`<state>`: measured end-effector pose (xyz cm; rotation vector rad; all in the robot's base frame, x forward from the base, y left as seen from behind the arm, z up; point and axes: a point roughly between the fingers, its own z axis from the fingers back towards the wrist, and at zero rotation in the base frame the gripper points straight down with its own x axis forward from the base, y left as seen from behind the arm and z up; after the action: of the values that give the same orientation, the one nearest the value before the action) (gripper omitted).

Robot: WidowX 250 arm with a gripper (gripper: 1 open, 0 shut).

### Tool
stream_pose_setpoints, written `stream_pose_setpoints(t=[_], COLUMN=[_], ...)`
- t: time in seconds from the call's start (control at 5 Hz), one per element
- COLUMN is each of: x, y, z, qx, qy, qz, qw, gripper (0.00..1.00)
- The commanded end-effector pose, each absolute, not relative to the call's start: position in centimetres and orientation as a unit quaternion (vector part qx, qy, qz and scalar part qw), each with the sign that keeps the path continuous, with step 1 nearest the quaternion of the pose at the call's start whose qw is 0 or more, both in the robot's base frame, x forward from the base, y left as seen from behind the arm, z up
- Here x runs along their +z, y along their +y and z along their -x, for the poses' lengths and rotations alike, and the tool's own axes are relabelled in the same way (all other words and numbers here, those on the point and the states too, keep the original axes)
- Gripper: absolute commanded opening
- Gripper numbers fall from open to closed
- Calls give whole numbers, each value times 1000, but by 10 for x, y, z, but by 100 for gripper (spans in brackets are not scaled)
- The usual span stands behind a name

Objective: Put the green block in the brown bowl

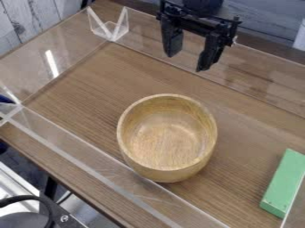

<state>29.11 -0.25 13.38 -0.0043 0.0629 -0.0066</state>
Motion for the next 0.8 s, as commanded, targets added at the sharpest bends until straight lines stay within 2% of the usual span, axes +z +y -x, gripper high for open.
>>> stream_pose_setpoints(t=[0.0,0.2,0.6], x=[129,130,112], y=[-7,-18,-38], z=[-293,-296,-294], qx=[-9,-27,-35], qy=[29,15,20], qz=[9,22,30], qw=[1000,999,999], gripper=[100,100,100])
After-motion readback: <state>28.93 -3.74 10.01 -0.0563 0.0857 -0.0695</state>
